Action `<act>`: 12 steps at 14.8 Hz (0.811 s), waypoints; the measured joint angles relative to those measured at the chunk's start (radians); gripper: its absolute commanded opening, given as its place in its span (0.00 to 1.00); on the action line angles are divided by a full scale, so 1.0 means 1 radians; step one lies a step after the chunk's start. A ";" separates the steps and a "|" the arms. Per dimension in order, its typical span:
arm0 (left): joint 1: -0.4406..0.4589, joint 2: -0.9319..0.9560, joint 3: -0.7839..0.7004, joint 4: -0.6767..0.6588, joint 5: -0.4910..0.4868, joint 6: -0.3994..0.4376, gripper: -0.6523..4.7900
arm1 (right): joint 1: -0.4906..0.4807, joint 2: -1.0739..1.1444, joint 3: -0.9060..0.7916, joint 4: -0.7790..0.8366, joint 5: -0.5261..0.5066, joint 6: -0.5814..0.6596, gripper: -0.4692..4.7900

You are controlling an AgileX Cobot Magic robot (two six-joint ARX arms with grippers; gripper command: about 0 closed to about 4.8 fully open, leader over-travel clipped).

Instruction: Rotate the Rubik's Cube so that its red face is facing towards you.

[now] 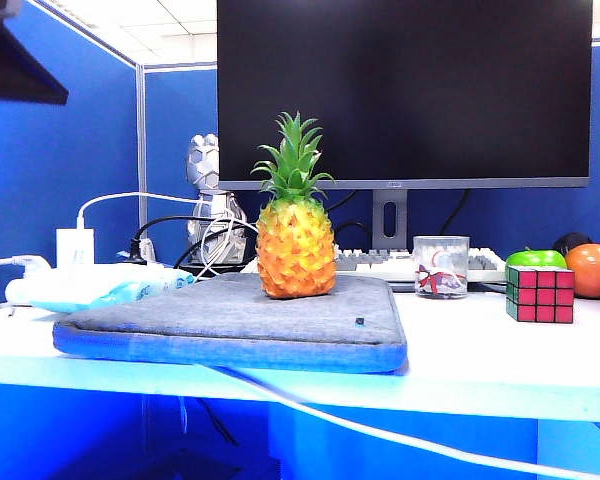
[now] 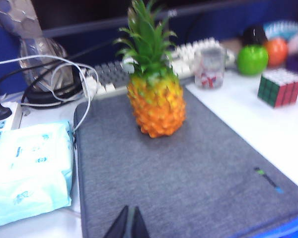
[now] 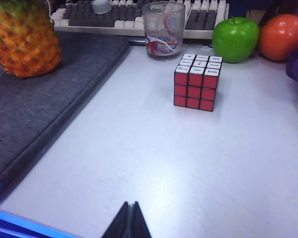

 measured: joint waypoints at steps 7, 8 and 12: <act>0.000 -0.001 -0.126 0.126 0.013 -0.060 0.11 | 0.000 0.000 0.000 -0.002 0.000 0.000 0.08; 0.000 -0.002 -0.144 0.148 0.050 -0.052 0.11 | 0.000 0.000 0.000 -0.002 0.000 0.000 0.08; 0.000 -0.001 -0.191 0.142 0.066 -0.048 0.12 | 0.000 0.000 0.000 -0.002 0.000 0.000 0.08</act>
